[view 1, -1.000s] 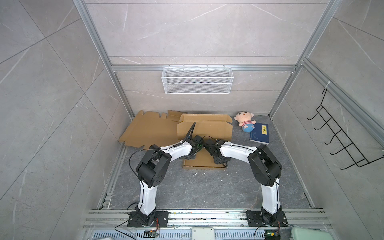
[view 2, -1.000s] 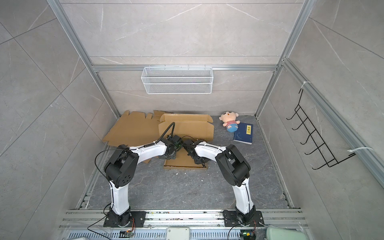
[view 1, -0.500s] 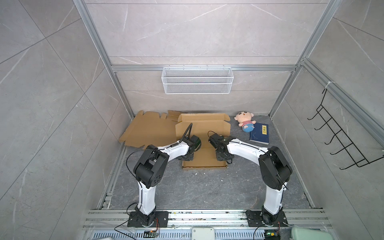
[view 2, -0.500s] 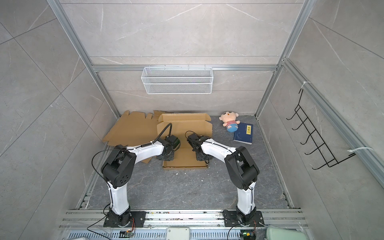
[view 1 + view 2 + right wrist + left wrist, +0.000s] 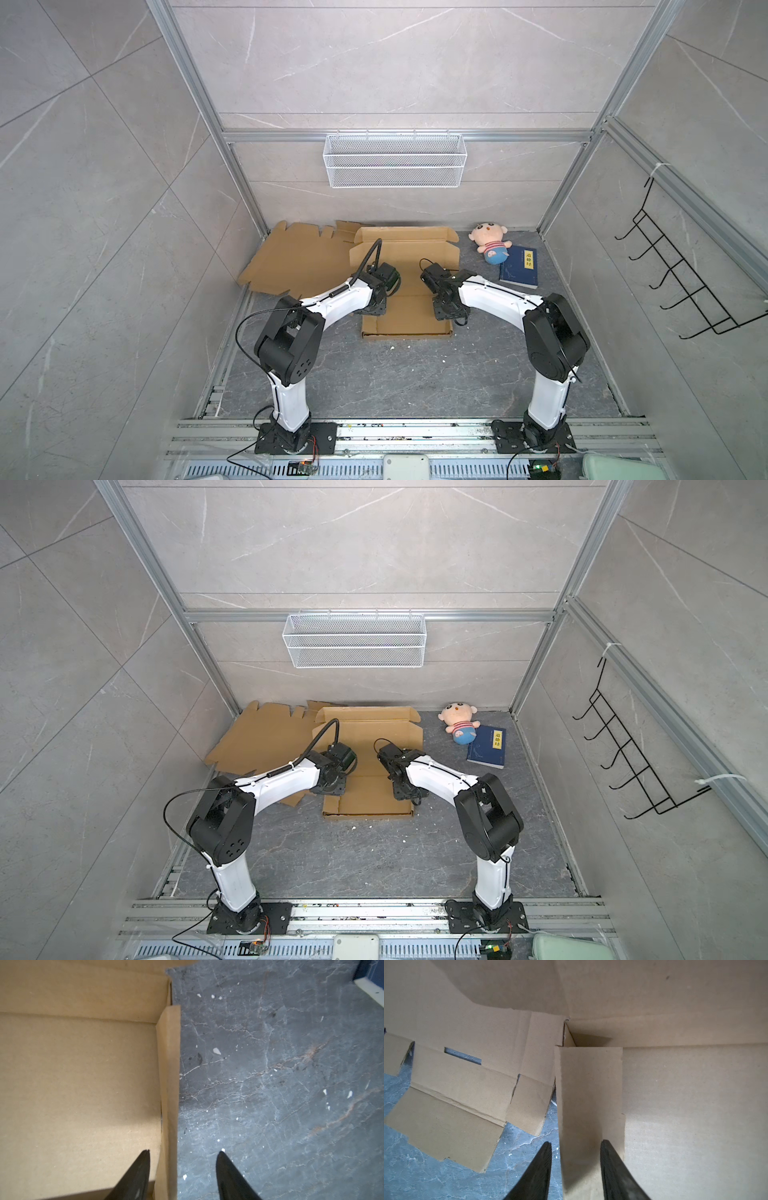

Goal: Fold the paper box

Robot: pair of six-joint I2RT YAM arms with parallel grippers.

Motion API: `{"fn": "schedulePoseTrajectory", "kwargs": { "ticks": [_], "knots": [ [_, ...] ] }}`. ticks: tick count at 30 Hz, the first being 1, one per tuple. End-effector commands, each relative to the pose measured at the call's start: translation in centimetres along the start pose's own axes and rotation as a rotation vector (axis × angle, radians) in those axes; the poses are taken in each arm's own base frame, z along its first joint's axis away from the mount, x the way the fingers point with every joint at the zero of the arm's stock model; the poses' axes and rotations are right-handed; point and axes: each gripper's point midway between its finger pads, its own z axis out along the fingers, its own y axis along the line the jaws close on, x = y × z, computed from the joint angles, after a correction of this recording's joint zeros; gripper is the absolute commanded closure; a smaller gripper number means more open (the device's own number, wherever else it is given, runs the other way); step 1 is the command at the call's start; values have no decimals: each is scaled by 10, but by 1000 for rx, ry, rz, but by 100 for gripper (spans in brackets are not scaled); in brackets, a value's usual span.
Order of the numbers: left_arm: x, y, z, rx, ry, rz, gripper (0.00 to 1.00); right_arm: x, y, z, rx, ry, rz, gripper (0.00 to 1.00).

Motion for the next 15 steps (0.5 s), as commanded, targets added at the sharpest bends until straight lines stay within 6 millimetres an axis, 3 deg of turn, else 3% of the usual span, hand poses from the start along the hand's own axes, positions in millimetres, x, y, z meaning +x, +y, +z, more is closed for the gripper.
{"fn": "schedulePoseTrajectory", "kwargs": {
  "ticks": [1,4,9,12,15],
  "knots": [
    [12,11,8,-17,50,13,61,-2,-3,3,2,-2,0,50],
    [27,17,28,-37,97,25,66,8,-8,19,44,35,-14,58],
    [41,18,52,-62,112,38,99,19,-18,31,111,63,-29,79],
    [48,16,62,-75,136,42,100,20,-17,29,102,61,-30,79],
    [49,18,65,-101,132,45,100,12,-9,18,36,26,-11,74]
  ]
}}
